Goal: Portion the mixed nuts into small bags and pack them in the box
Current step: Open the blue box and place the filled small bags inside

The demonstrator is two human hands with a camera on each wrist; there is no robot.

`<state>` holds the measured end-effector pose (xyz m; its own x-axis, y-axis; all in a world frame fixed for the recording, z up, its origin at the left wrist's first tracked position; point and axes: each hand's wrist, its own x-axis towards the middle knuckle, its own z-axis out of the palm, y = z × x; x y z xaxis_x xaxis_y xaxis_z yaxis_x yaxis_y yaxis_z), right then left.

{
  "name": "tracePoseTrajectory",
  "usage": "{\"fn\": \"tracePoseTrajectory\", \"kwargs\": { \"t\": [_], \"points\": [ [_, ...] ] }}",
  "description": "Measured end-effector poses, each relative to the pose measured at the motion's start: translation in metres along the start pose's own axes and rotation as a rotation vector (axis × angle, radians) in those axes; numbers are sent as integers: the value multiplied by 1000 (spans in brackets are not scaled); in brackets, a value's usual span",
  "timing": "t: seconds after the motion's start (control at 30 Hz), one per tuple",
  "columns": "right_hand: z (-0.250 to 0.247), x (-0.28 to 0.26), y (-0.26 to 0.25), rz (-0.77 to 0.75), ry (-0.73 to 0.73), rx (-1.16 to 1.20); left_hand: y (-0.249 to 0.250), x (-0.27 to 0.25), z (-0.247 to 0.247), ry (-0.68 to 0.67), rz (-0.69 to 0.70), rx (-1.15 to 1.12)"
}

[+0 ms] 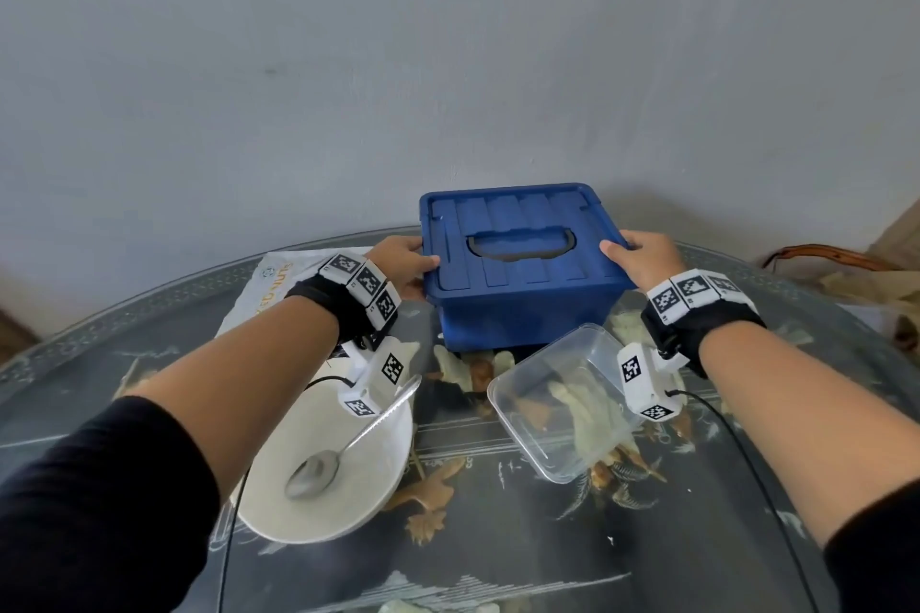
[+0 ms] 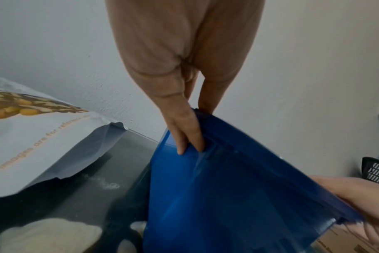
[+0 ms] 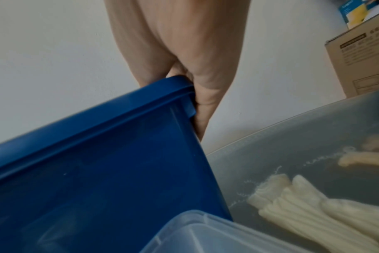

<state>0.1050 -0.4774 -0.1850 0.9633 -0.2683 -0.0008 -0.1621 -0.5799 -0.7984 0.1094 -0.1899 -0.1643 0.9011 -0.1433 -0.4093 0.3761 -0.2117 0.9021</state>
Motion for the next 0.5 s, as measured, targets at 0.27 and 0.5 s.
{"fn": "tracePoseTrajectory", "kwargs": {
  "t": [0.27,0.5],
  "points": [
    [0,-2,-9,1,-39,-181,4,-15,-21,41,-13,201],
    [14,5,-16,-53,-48,-412,-18,-28,-139,417,-66,629]
  ]
}}
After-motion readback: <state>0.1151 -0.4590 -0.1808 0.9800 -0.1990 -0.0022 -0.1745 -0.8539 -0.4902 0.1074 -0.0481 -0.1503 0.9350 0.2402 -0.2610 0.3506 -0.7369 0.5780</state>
